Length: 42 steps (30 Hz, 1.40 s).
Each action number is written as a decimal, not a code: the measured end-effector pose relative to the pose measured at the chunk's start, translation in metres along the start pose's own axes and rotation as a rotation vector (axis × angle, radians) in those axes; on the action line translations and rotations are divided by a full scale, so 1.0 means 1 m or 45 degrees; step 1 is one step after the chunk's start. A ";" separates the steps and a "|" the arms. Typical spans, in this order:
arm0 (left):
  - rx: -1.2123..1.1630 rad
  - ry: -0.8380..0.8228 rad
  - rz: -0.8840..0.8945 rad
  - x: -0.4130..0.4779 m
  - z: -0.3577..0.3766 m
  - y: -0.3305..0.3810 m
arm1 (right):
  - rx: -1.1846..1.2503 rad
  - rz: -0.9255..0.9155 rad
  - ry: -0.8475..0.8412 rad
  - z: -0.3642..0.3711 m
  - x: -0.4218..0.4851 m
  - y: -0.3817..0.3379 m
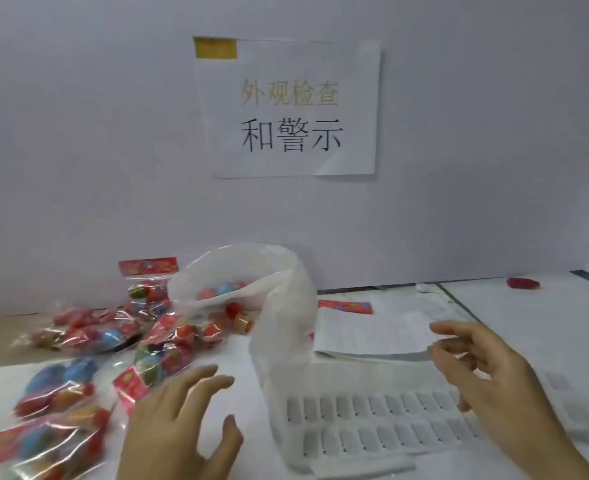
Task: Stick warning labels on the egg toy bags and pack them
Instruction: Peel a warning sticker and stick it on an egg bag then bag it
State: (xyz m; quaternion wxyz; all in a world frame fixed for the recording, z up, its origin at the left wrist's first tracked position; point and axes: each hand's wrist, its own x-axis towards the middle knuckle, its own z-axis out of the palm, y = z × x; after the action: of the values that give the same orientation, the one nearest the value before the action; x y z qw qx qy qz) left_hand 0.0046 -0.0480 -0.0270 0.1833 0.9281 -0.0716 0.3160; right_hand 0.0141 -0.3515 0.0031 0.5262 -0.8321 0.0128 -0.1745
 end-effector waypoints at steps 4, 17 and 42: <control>0.241 -0.111 -0.328 0.001 -0.003 -0.030 | -0.619 -0.131 -0.367 0.053 0.000 -0.008; -0.477 -0.530 -0.356 -0.011 0.006 -0.046 | -1.241 -0.216 -0.210 0.078 0.016 0.039; -0.130 -0.588 -0.954 0.008 -0.013 -0.067 | -0.895 -0.286 0.234 0.105 0.023 0.019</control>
State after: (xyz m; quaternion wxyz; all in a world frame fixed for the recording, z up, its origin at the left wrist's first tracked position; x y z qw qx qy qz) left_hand 0.0204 0.0190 -0.0328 0.3101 0.9261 0.2150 0.0082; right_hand 0.0711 -0.2732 -0.0473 0.1829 -0.9390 0.0278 -0.2900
